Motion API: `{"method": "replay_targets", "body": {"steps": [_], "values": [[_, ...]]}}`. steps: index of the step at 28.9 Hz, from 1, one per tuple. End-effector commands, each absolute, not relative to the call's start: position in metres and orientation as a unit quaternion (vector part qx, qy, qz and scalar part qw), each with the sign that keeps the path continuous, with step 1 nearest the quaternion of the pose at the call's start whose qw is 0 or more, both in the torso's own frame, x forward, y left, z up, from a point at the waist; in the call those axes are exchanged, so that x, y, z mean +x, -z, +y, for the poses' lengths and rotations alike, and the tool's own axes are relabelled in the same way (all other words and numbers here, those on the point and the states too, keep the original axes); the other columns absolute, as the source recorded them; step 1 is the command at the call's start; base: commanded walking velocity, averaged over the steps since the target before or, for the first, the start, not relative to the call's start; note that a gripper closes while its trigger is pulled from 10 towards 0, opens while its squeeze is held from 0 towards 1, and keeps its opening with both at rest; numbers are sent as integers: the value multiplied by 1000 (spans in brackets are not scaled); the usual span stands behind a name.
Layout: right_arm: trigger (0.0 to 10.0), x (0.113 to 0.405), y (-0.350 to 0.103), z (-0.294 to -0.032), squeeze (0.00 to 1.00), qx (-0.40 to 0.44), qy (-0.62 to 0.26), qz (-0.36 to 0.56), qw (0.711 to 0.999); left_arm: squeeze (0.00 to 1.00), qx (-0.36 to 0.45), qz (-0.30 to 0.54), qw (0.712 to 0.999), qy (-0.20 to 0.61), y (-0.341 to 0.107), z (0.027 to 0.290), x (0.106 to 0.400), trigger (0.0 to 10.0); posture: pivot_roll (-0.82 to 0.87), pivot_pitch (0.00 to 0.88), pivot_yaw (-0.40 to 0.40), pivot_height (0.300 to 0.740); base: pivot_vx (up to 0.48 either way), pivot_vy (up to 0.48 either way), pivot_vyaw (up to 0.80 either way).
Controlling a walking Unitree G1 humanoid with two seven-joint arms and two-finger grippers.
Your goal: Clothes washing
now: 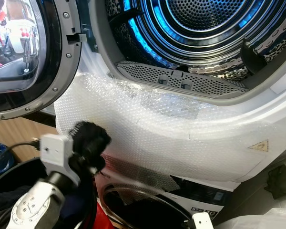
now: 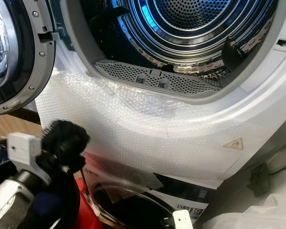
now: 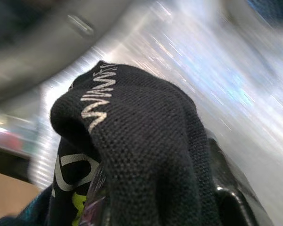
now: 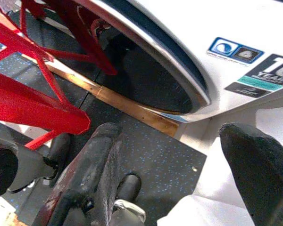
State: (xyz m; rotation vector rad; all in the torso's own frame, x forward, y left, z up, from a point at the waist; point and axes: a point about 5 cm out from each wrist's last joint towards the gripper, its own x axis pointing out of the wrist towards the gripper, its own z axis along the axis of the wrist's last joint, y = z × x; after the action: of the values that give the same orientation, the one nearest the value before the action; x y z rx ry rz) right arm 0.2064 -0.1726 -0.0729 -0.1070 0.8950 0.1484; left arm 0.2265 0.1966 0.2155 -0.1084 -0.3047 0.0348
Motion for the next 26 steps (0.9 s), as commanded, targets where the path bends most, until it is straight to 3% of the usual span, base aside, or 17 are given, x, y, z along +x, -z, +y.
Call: {"method": "replay_targets", "body": {"steps": [1, 5, 8, 13, 15, 16, 21, 24, 26], "values": [[10000, 212, 70, -173, 0, -49, -73, 430, 898, 0, -54, -182, 980, -55, -223, 201, 225, 0, 375, 0, -104, 740, 0, 0, 0], [10000, 220, 66, -170, 0, -49, -82, 423, 901, 0, -56, -221, 969, -96, -232, 197, 228, 0, 390, 0, -112, 740, 0, 0, 0], [10000, 222, 65, -169, 0, -50, -82, 421, 902, 0, -59, -195, 977, -69, -224, 183, 238, 0, 388, 0, -108, 740, 0, 0, 0], [10000, 220, 66, -171, 0, -49, -73, 424, 901, 0, -68, -162, 980, 98, -217, 152, 239, 0, 390, 0, -101, 740, 0, 0, 0], [10000, 218, 67, -172, 0, -50, -73, 426, 900, 0, -60, -159, 977, 127, -218, 148, 238, 0, 393, 0, -97, 740, 0, 0, 0], [10000, 215, 69, -171, 0, -51, -72, 430, 898, 0, -49, -159, 968, 189, -223, 140, 236, 0, 395, 0, -94, 740, 0, 0, 0], [10000, 210, 72, -166, 0, -48, -78, 436, 895, 0, -18, -144, 942, 304, -231, 123, 238, 0, 385, 0, -81, 740, 0, 0, 0], [10000, 209, 73, -160, 0, -36, -78, 435, 896, 0, 12, -139, 899, 415, -242, 105, 235, 0, 365, 0, -62, 740, 0, 0, 0], [10000, 209, 73, -159, 0, -35, -77, 435, 896, 0, 15, -140, 894, 425, -243, 104, 235, 0, 360, 0, -57, 740, 0, 0, 0]]}}
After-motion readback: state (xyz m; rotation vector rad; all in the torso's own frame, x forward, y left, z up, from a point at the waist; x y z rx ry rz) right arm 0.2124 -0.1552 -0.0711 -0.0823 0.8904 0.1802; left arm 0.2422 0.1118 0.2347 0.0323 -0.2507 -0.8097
